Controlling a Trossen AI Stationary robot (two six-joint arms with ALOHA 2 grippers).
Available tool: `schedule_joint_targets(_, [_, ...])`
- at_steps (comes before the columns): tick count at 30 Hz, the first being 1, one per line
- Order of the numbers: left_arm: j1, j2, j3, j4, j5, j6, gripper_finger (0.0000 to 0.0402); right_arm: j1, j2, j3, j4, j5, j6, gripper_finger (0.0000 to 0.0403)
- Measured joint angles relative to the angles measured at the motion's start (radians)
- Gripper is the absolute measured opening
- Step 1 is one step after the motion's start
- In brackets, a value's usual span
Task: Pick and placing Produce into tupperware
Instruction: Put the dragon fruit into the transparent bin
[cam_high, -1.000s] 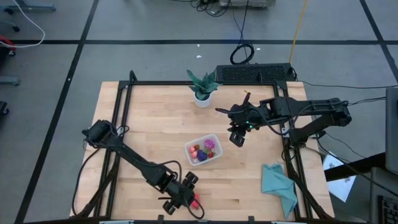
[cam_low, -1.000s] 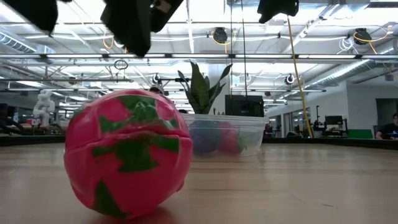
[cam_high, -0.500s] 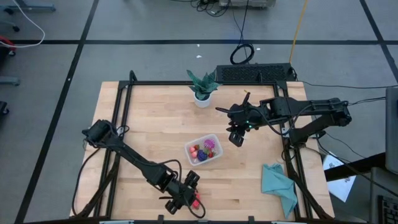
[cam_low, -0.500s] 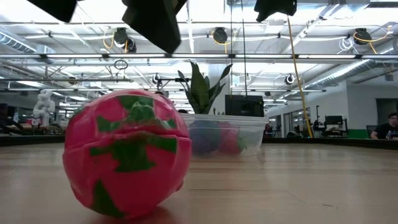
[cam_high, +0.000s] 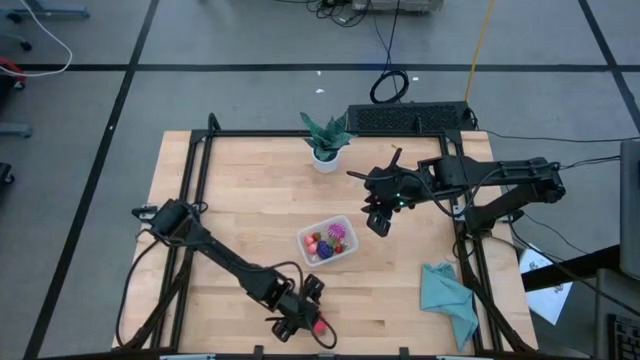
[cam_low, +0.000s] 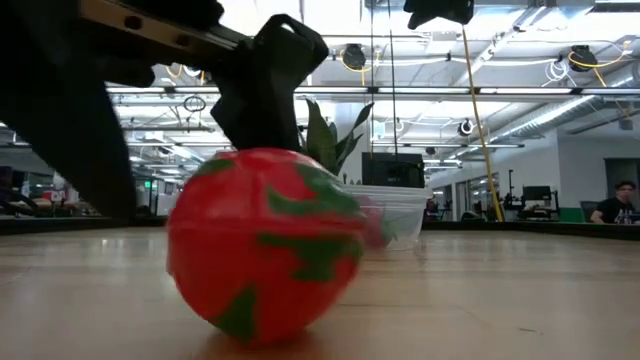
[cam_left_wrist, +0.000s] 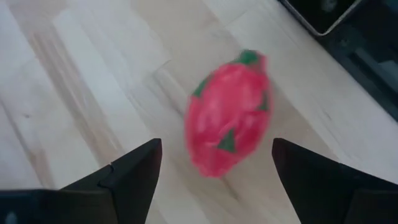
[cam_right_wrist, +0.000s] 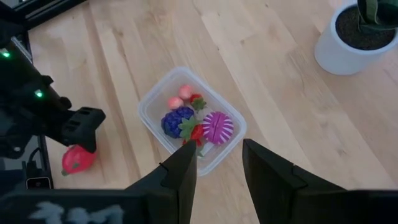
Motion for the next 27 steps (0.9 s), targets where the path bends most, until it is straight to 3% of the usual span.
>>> schedule_joint_targets(27, [0.008,0.03,0.0,0.083,0.054,-0.02,0.0312,0.0,0.0,0.0,0.012,0.0,-0.004,0.0121])
